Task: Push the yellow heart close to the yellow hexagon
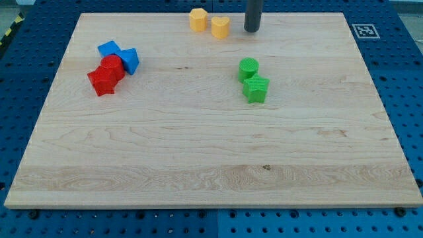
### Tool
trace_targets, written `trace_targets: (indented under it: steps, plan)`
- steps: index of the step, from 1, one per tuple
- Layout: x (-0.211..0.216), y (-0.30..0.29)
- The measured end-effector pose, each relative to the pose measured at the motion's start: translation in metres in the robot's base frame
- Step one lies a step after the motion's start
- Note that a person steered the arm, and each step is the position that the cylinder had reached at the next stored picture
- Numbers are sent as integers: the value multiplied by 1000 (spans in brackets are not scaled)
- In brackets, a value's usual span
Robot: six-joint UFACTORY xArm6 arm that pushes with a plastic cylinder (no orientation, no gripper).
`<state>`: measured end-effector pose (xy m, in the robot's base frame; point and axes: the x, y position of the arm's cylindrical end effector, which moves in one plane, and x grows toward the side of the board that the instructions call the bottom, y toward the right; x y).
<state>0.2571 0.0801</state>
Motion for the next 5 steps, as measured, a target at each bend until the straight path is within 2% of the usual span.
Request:
trace_targets:
  steps: [1,3,5]
  plan:
    - [7,-6]
    - [5,-56]
    - [-5,-47]
